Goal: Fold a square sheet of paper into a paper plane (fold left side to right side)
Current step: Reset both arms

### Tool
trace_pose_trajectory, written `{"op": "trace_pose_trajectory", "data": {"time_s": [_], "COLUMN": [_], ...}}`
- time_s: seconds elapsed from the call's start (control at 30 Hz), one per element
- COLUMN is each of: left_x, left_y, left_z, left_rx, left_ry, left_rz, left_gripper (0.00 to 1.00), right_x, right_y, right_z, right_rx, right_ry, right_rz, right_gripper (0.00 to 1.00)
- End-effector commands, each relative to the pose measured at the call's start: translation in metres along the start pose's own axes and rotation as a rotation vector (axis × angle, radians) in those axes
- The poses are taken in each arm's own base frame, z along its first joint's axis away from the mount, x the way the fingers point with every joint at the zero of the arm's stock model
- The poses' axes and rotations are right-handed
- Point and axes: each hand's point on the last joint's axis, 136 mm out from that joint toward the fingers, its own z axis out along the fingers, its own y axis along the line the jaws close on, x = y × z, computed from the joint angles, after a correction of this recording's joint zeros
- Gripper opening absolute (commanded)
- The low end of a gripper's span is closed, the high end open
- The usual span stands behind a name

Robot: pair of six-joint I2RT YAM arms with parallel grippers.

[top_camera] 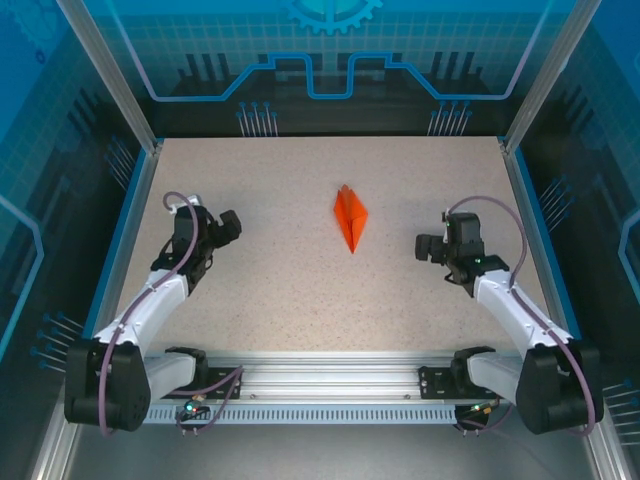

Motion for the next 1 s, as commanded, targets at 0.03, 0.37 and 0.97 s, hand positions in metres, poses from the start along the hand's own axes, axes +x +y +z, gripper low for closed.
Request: {"op": "trace_pose_trajectory", "data": {"time_s": [0.03,0.37,0.97], "left_x": [-0.017,0.013,0.033], "left_y": [0.011,-0.009,-0.019], "left_z": [0.008,0.037,0.065], "left_rx": [-0.060,0.131,0.264], "left_ry": [-0.136,-0.153,-0.137], "left_rz": [0.172,0.265,0.294], "left_gripper": [0.99,0.99,0.99], "right_x": [-0.042,-0.064,-0.050], "right_y": [0.000,0.029,0.032], "right_z": [0.019,0.045,0.060], "right_rx": [-0.008,-0.131,-0.216], "right_ry": [-0.233,-0.405,-0.396], "right_rz": [-0.050,-0.182,-0.174], "right_gripper": [1.00,1.00,1.00]}}
